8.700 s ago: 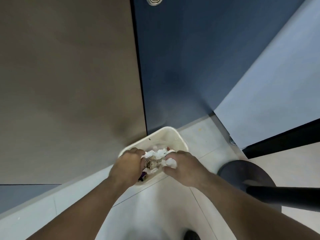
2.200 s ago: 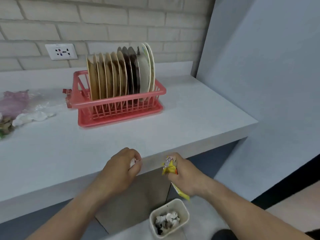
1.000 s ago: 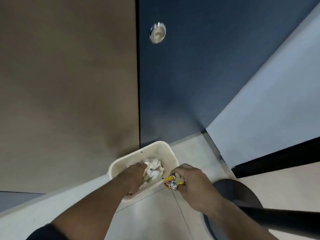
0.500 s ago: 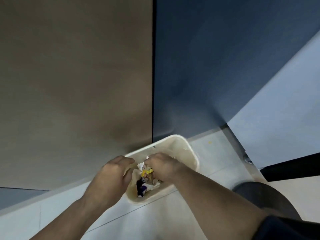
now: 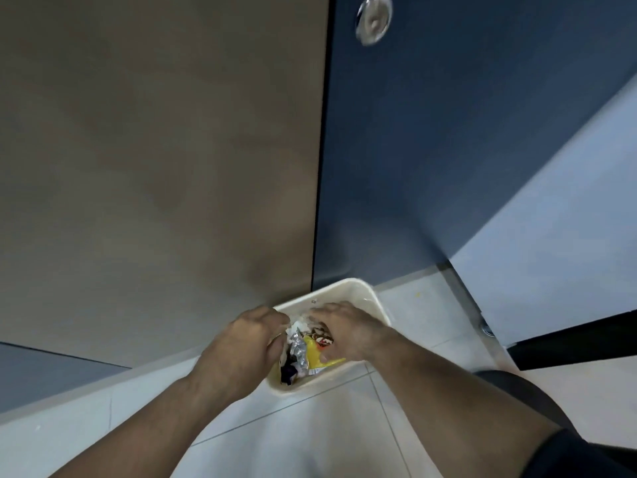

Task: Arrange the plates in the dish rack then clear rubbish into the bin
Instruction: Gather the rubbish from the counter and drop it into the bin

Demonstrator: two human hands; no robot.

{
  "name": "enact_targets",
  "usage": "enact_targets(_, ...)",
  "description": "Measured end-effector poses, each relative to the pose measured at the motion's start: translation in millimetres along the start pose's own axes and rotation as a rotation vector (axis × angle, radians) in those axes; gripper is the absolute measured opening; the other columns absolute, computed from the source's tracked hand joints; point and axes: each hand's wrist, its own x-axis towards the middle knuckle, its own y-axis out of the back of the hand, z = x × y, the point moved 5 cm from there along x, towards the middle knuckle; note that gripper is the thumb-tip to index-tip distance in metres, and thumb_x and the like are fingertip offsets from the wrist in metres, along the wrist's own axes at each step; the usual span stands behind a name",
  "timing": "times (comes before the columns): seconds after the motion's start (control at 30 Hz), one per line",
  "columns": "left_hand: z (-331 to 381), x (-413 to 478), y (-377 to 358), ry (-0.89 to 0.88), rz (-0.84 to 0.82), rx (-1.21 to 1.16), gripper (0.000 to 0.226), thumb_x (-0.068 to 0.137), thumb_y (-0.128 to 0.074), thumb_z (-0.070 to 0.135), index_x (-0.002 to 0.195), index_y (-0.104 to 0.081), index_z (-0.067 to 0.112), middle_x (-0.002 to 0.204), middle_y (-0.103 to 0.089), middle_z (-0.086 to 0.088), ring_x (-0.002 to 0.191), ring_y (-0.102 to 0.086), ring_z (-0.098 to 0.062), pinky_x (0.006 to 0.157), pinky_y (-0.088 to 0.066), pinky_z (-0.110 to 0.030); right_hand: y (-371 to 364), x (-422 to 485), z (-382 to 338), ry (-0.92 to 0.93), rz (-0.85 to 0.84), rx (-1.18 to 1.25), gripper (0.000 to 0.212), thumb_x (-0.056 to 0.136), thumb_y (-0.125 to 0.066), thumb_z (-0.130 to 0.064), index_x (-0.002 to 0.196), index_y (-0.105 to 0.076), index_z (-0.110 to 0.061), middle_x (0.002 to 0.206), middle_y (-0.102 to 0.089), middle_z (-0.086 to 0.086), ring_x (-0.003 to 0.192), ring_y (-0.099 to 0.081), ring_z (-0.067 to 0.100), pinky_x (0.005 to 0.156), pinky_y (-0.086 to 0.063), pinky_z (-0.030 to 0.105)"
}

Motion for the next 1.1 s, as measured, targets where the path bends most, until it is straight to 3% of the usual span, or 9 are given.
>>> enact_targets(0.1,20,-9,37,0.014,-0.012,0.023,0.032,0.095,-0.049,0.033,0.125,-0.057,0.026,0.123,-0.054,0.012,0.113,-0.052,-0.011,0.094,-0.044,-0.029,32,-38,-7,-0.013,0.03,0.052,0.081,0.081,-0.075,-0.031,0.149,-0.031,-0.029,0.153,-0.034,-0.006,0.138,-0.03,0.017,0.112,-0.03,0.033)
enact_targets(0.3,81,-43,144,-0.038,-0.012,0.006,0.032,0.095,-0.046,0.041,0.122,-0.058,0.029,0.119,-0.056,0.015,0.111,-0.053,-0.008,0.093,-0.044,-0.029,128,-150,-55,-0.051,0.242,0.239,0.037,0.088,-0.059,-0.035,0.125,-0.058,-0.033,0.127,-0.058,-0.012,0.11,-0.054,0.01,0.089,-0.043,0.022)
enact_targets(0.43,135,-63,251,-0.125,0.02,-0.001,0.029,0.094,-0.041,0.045,0.113,-0.059,0.032,0.111,-0.057,0.015,0.103,-0.054,-0.007,0.088,-0.045,-0.03,222,-235,-103,-0.012,0.397,0.26,0.042,0.088,-0.056,-0.045,0.128,-0.055,-0.034,0.127,-0.058,-0.016,0.116,-0.05,0.007,0.095,-0.039,0.02)
enact_targets(0.6,196,-86,375,-0.254,0.114,0.031,0.045,0.09,-0.03,0.055,0.114,-0.06,0.031,0.114,-0.059,0.015,0.104,-0.055,-0.006,0.086,-0.048,-0.032,334,-322,-150,0.019,0.486,0.239,0.05,0.089,-0.053,-0.056,0.136,-0.047,-0.039,0.139,-0.047,-0.022,0.128,-0.039,0.0,0.107,-0.034,0.025)
enact_targets(0.7,227,-102,443,-0.314,0.172,0.024,0.038,0.091,-0.037,0.051,0.112,-0.061,0.029,0.112,-0.06,0.015,0.102,-0.056,-0.006,0.084,-0.047,-0.03,398,-368,-180,0.039,0.57,0.217,0.05,0.09,-0.056,-0.054,0.136,-0.049,-0.036,0.138,-0.048,-0.021,0.124,-0.04,-0.004,0.099,-0.027,0.011)
enact_targets(0.8,245,-112,504,-0.344,0.214,0.025,0.041,0.091,-0.036,0.053,0.117,-0.059,0.03,0.117,-0.058,0.017,0.105,-0.053,-0.003,0.088,-0.046,-0.03,455,-404,-213,0.036,0.641,0.193,0.054,0.089,-0.055,-0.056,0.138,-0.047,-0.035,0.139,-0.047,-0.02,0.125,-0.04,-0.003,0.099,-0.025,0.011)
enact_targets(0.97,249,-120,566,-0.351,0.247,0.052,0.041,0.094,-0.038,0.055,0.124,-0.055,0.033,0.125,-0.053,0.021,0.112,-0.051,-0.001,0.095,-0.045,-0.03,502,-432,-254,0.023,0.699,0.128,0.055,0.088,-0.053,-0.058,0.138,-0.045,-0.036,0.144,-0.044,-0.018,0.131,-0.038,0.004,0.108,-0.03,0.023)
enact_targets(1.1,236,-128,582,-0.332,0.247,0.045,0.042,0.093,-0.037,0.057,0.126,-0.052,0.035,0.127,-0.051,0.023,0.113,-0.049,0.0,0.097,-0.042,-0.027,508,-432,-275,0.009,0.732,0.12,0.055,0.088,-0.051,-0.06,0.138,-0.045,-0.036,0.144,-0.043,-0.019,0.132,-0.037,0.003,0.106,-0.027,0.019)
